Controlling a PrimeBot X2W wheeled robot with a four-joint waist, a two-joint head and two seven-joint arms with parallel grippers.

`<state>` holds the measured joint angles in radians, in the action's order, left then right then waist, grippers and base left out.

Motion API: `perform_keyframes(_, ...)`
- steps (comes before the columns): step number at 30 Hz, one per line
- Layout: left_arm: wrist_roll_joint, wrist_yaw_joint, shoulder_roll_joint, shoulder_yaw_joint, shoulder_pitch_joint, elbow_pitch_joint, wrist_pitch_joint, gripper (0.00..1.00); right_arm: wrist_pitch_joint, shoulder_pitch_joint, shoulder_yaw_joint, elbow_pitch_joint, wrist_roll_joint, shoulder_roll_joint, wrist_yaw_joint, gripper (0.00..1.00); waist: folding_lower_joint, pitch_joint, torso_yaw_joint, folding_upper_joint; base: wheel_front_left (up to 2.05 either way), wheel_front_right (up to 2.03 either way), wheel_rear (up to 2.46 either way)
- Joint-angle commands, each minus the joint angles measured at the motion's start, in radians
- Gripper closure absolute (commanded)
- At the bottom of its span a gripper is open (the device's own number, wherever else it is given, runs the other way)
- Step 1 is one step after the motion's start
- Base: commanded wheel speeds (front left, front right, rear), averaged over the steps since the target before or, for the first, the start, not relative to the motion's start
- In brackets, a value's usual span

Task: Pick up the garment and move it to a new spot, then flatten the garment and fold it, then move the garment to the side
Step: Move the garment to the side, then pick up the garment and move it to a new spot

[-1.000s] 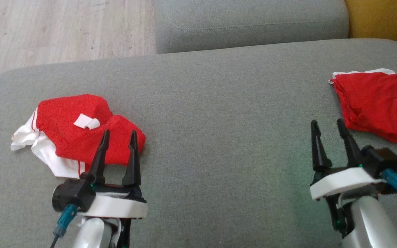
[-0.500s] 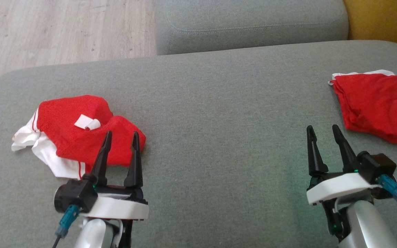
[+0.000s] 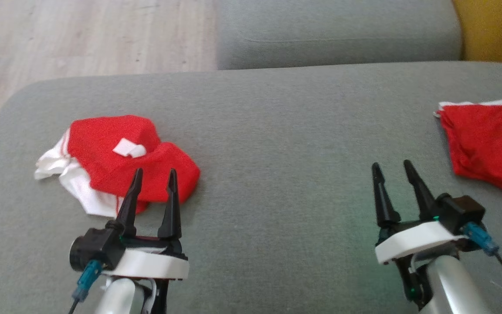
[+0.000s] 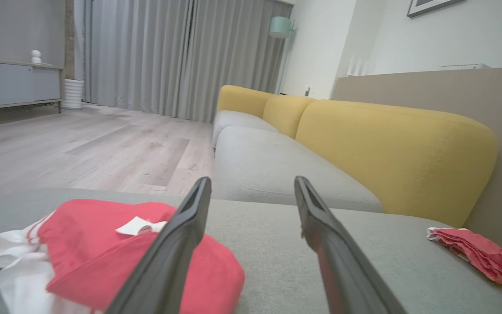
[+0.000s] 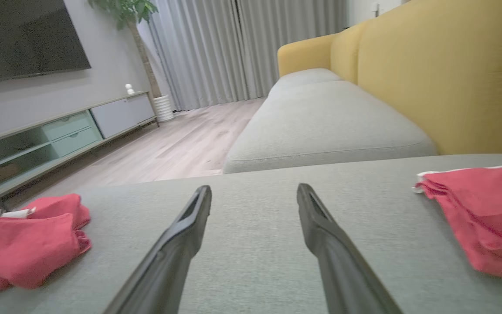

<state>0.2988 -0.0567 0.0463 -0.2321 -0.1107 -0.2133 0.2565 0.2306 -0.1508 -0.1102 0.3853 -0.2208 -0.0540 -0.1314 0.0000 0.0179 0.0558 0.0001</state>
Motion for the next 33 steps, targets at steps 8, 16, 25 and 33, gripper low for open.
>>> perform_keyframes(8, -0.021, 0.015, 0.004, 0.061, 0.003, 0.008, 0.005, 0.0, 0.015, 0.01, -0.117, -0.013, -0.048, 0.004, 0.001, 0.0, 0.0, -0.043, 0.148, -0.0001, 0.0, 0.0, 0.0)
perform_keyframes(16, -0.042, 0.012, 0.004, 0.093, 0.024, 0.001, 0.005, 0.0, 0.019, 0.022, -0.183, 0.001, -0.095, 0.004, 0.001, 0.0, 0.0, -0.067, 0.232, -0.0001, 0.0, 0.0, 0.0)
perform_keyframes(25, -0.06, -0.003, 0.004, 0.118, 0.03, -0.003, 0.005, 0.0, 0.025, 0.027, -0.229, 0.016, -0.129, 0.004, 0.001, 0.0, 0.0, -0.069, 0.273, -0.0001, 0.0, 0.0, 0.0)
perform_keyframes(33, -0.088, -0.032, 0.032, 0.115, -0.033, -0.027, 0.005, 0.0, 0.027, 0.002, -0.225, 0.014, -0.117, 0.004, 0.001, 0.0, 0.0, -0.015, 0.243, -0.0001, 0.0, 0.0, 0.0)
